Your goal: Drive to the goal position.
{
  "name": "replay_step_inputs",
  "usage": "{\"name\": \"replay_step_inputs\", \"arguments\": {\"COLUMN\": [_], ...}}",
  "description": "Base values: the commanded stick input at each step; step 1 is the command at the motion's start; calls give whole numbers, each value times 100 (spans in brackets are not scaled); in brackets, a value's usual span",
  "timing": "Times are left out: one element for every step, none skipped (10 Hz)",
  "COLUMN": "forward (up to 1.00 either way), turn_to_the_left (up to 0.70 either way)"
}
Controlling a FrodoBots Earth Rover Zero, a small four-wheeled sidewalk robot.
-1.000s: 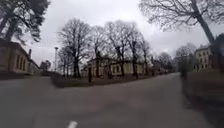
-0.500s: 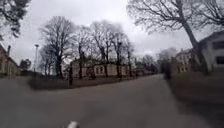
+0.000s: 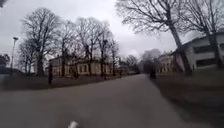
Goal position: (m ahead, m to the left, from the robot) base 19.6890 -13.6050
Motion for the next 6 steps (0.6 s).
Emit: {"name": "replay_step_inputs", "arguments": {"forward": [100,100,100,100,100,100], "turn_to_the_left": [1,1,1,1,-14,-36]}}
